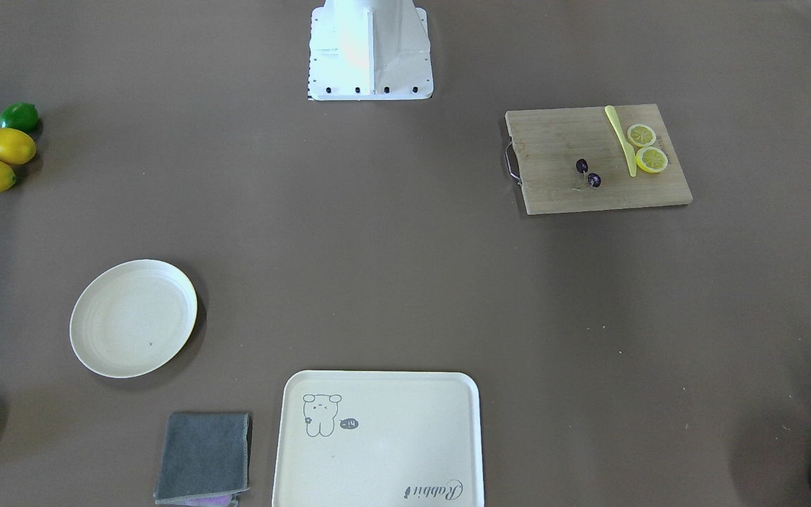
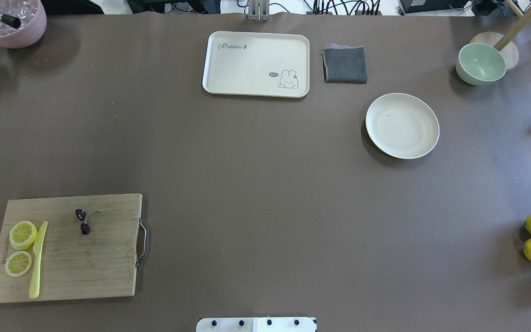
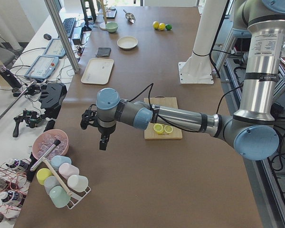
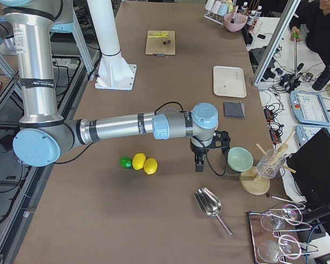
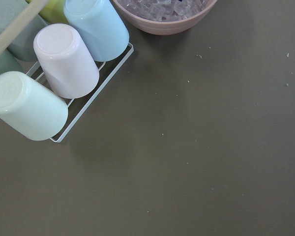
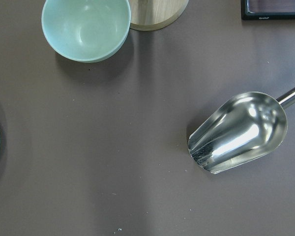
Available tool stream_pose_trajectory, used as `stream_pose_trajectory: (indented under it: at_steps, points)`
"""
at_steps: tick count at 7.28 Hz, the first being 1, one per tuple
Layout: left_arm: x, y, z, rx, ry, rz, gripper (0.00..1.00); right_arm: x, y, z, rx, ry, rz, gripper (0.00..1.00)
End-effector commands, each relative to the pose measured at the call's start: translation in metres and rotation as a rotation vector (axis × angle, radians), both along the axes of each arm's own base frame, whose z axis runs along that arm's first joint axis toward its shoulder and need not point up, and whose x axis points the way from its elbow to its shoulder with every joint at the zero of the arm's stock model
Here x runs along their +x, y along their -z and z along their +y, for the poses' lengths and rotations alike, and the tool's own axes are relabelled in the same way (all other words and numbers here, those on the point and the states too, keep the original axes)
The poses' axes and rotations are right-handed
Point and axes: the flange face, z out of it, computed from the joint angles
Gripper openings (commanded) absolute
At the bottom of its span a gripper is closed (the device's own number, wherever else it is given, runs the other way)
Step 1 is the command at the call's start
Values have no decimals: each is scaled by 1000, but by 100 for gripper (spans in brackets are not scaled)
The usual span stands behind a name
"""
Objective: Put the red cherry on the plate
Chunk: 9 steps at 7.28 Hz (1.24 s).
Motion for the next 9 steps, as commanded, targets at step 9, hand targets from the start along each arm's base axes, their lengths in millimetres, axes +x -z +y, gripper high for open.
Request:
stream_pose_trajectory:
  at_steps: [9]
  points:
    - [9, 9, -2, 21, -19, 4, 98, -45, 21, -21, 23, 21, -14, 100]
